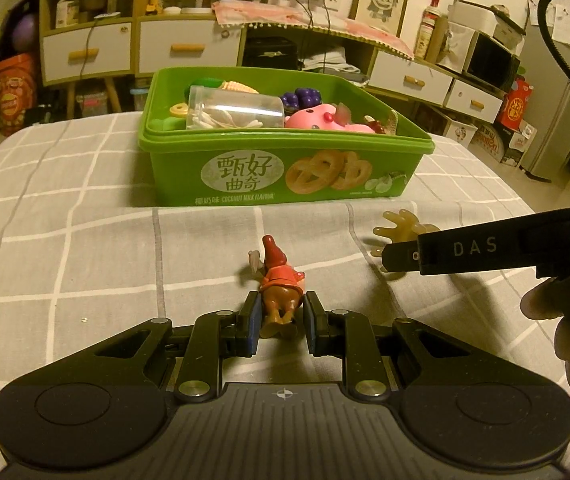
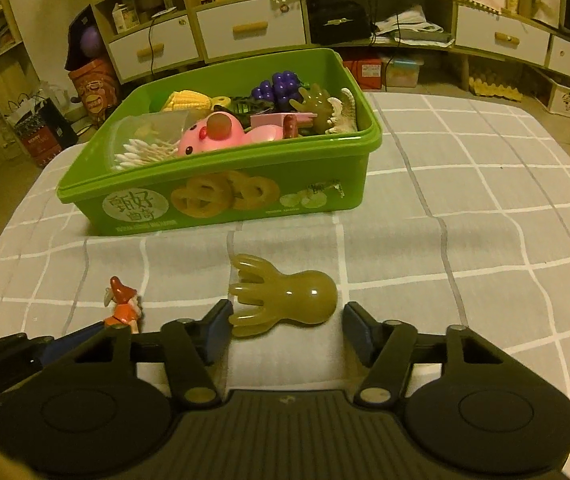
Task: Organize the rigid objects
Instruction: 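Lower the right tool to the brown octopus while the left tool holds the fox, then close the right tool on the octopus head and lift it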
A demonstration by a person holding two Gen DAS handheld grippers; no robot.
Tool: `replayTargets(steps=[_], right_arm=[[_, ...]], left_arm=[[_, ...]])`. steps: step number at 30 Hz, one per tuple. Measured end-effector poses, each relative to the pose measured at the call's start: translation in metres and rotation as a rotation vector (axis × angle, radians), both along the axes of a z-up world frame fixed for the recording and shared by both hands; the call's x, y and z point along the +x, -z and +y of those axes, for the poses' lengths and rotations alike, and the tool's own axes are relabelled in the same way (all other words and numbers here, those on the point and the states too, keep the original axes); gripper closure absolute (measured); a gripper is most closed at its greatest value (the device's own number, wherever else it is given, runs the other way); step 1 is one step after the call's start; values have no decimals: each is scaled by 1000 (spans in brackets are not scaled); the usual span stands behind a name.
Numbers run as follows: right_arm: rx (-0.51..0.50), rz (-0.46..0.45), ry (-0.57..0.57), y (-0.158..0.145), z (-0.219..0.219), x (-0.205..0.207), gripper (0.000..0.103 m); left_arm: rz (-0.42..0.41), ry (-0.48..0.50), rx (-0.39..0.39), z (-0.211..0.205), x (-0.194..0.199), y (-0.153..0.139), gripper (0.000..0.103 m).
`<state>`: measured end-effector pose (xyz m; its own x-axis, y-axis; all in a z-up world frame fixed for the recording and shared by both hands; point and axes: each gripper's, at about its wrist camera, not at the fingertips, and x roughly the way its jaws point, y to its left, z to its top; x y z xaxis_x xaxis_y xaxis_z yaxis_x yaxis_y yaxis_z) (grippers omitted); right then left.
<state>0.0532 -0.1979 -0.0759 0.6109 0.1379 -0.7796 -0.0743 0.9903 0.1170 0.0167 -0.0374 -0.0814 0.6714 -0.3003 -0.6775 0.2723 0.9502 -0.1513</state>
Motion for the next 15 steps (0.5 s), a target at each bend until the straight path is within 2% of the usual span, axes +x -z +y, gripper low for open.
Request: replayTargets(steps=[12,13,14,15], right_arm=[[1,-9,4,-5,-2,-2,57],[2,-9,5,-6,-3,-2,61],[5,-5,3,-6,-3,-2,80],[9,4,-2,-6,-3,-2,81]], left_arm=[[16,-16,-30,3,3,-2,77],[17,-18,-33,3,3,-2,77],[19,-20,-36,4,3,-2,77],[19,-21,-38,4,3,-3,77]])
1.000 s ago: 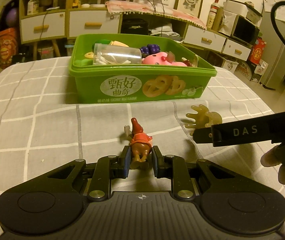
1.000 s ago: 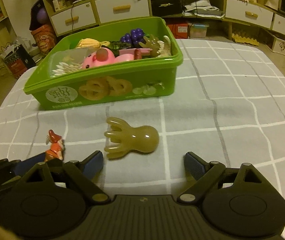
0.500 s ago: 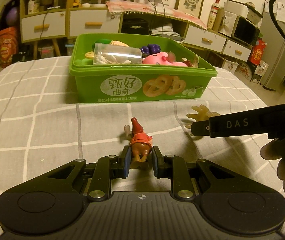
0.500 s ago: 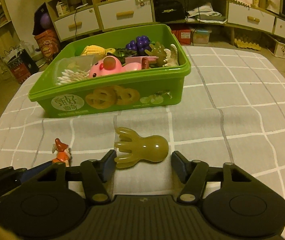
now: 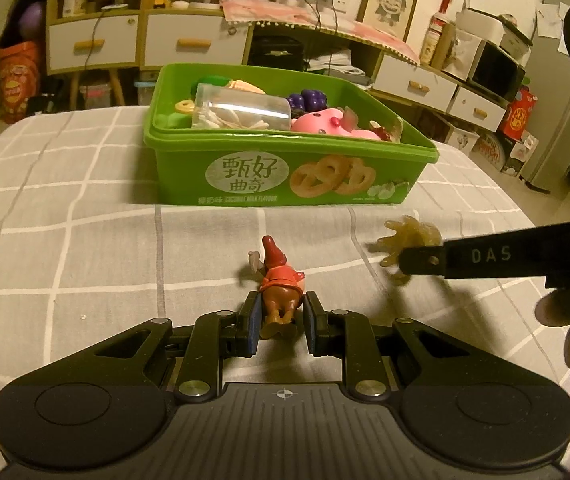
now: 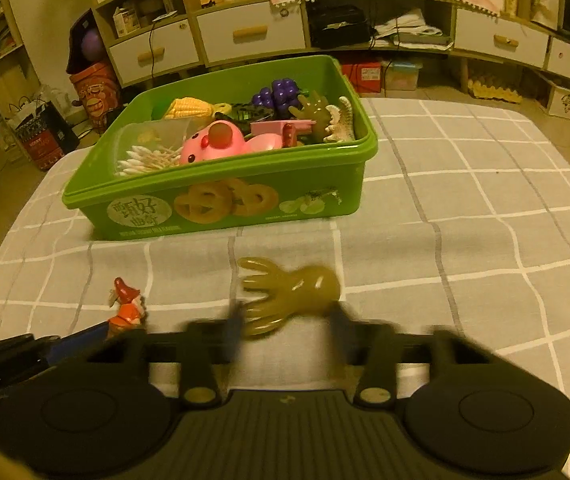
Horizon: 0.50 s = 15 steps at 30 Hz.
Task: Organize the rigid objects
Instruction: 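Close the right tool on the octopus head and lift it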
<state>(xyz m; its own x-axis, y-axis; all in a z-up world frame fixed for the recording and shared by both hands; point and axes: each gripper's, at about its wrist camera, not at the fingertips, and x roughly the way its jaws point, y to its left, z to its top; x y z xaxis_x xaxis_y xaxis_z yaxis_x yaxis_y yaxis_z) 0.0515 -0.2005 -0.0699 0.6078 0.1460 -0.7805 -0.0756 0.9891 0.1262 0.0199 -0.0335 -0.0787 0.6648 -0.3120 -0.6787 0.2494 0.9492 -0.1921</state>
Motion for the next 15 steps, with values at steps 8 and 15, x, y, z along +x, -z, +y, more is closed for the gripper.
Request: replayTargets(steps=[8,15], right_arm=[[-10,9,-1,0,0,0,95],[-13,-5,12,-4,-5,-1,101]], left_arm=[[1,0,-5,-1,0,-2,77],[-6,-1,-14,-1,-1,-5,77]])
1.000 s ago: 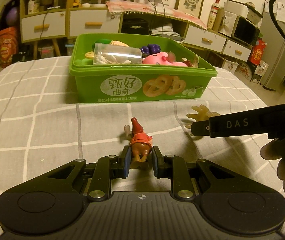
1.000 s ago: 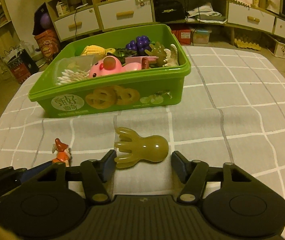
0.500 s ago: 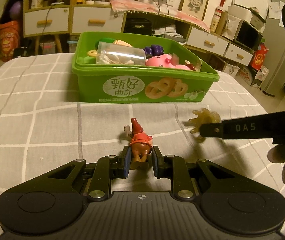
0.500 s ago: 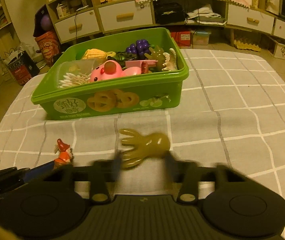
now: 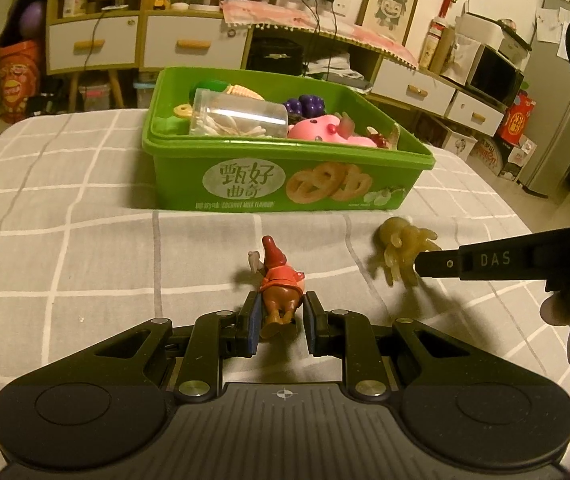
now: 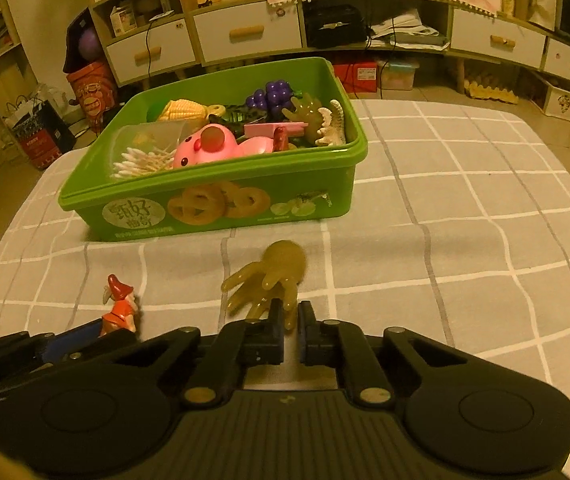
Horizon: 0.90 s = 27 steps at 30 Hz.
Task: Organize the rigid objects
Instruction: 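Close the right tool on the octopus head and lift it, then carry the fox into the bin with the left tool while the right tool carries the octopus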
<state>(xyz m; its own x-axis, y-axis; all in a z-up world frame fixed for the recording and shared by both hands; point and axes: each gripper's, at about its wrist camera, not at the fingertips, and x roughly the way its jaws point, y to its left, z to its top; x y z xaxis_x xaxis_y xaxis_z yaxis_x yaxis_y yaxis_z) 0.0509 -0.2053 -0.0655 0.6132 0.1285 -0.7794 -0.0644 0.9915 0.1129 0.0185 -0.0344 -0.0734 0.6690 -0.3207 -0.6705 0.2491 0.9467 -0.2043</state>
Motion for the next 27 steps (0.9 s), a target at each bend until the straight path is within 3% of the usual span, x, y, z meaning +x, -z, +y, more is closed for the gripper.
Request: replayTargets(steps=[27], right_arm=[[85,-53,12,-27,-7,-5,102]], left_arm=[[-36,6,-52,-2,2,-19,77]])
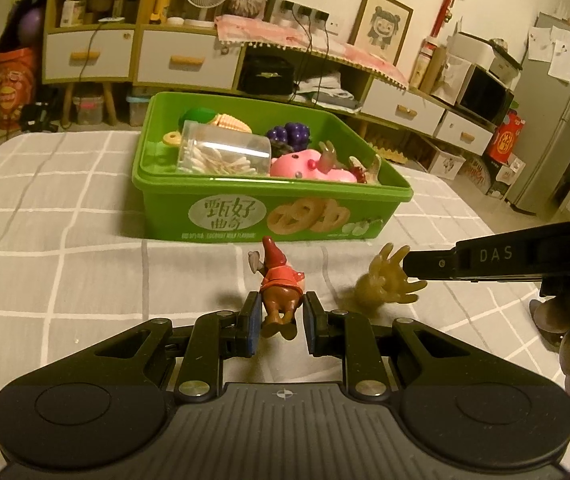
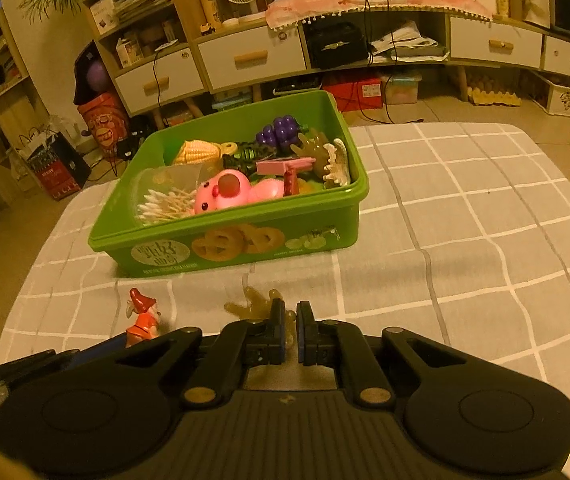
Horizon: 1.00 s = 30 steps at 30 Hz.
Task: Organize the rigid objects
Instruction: 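Carry the fox into the bin with the left tool while the right tool carries the octopus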
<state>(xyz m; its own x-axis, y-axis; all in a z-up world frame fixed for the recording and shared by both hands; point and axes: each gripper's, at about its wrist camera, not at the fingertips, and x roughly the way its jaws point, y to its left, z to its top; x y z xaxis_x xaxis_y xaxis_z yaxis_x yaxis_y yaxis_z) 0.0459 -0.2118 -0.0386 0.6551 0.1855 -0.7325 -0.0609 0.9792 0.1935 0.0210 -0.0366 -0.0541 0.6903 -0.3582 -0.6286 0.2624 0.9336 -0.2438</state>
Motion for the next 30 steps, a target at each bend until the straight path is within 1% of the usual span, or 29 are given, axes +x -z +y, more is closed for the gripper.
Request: replayTargets(steps=[9,16,23,28,30], right_arm=[[16,-14,2,-7,-1,-1,102],[60,-40,19,-21,-10,1,102],[119,-60,45,-38,-19,9,101],[157,-81,59,-56,-27,19,102],[167,-95,68,-62,-29,25,102]], left_arm=[[-3,-4,-19,2,1,-4,77],[-18,-8,-32,1,2,-12,77],[-64,0,-42,-2,8,-32,77],[-107,0,-18,-1,26,-50,77],[-97,1,-20,2,39,-55,77]])
